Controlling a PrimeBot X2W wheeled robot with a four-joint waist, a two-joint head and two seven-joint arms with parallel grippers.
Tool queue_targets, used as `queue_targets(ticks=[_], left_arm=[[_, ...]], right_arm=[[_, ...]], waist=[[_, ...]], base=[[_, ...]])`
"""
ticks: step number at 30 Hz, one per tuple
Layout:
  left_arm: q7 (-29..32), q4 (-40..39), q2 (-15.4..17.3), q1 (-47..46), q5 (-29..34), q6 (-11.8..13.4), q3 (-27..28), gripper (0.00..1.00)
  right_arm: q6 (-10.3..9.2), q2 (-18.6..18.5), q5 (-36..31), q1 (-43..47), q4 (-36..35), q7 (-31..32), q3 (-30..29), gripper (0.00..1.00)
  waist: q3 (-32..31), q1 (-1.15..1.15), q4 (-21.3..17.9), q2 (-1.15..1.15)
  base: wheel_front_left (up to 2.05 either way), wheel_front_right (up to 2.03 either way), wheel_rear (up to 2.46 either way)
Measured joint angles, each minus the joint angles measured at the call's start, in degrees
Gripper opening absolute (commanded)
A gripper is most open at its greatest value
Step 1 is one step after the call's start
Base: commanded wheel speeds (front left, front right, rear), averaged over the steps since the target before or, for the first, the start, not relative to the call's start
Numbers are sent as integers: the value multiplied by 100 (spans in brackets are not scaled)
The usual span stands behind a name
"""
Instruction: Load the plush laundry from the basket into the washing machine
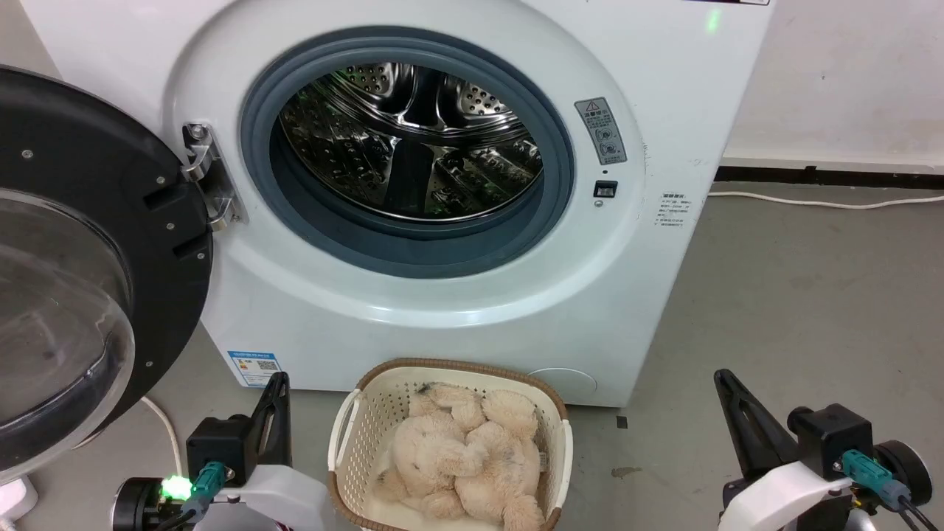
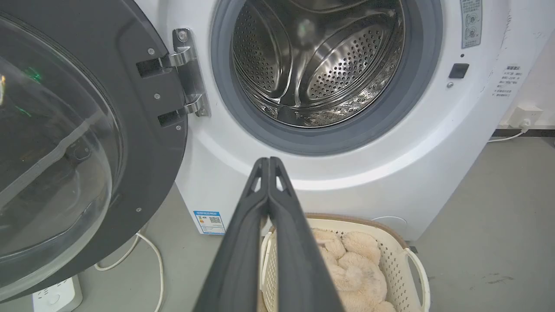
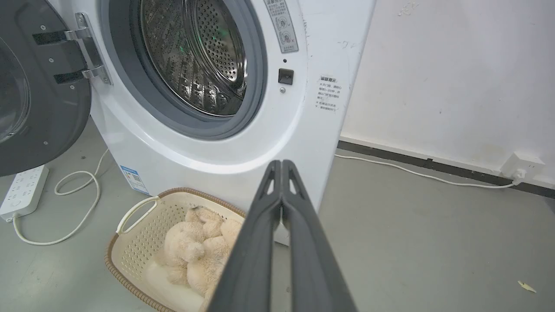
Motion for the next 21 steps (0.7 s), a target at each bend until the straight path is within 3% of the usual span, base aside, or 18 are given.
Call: queue_targets(ticks=[21], left_arm=[[1, 0, 0, 0, 0, 0, -2, 0]], right_arm=[[0, 0, 0, 0, 0, 0, -2, 0]], waist=[[0, 0, 0, 0]], base=[[0, 0, 0]])
